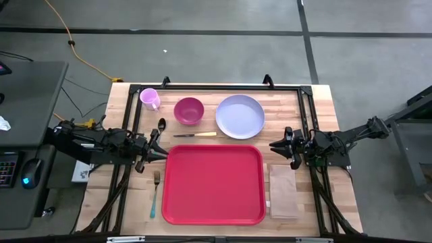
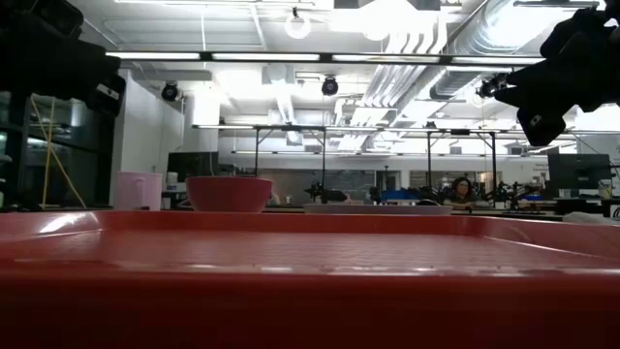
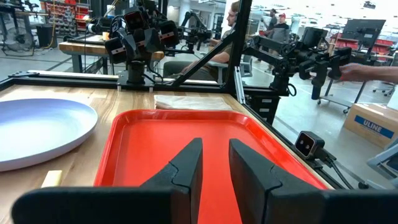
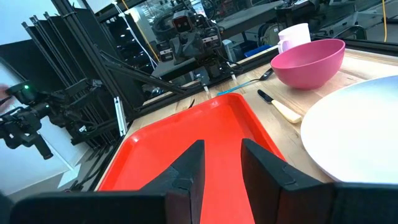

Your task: Set up tray

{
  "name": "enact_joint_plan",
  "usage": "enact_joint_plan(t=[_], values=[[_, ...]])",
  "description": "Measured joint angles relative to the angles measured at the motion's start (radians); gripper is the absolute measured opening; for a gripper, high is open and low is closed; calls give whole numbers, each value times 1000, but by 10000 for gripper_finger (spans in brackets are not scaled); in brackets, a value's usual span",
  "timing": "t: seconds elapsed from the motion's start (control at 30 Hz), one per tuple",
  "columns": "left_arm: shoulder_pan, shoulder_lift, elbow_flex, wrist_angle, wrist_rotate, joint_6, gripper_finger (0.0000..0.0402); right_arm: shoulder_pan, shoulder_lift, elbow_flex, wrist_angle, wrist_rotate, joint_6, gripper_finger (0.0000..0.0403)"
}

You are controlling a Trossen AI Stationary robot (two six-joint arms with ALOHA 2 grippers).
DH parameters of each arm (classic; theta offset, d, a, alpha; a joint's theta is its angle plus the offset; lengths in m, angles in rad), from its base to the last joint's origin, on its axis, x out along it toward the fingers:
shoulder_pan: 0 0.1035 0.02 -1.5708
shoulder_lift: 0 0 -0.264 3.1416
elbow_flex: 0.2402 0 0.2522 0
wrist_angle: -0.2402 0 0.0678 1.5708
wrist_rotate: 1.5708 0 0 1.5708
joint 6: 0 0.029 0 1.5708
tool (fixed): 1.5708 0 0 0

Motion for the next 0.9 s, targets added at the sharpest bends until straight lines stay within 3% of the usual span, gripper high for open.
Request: enact_joint_plan(t=[0.63,0.73,0.9], values=[[0,0,0,14,0,31,111,0,0,-1,60,69,77,83],[0,0,0,98,-38,27,111,0,0,-1,89,89,75,83],[0,0,0,383,-107,2,111,0,0,-1,134,129,73,83]])
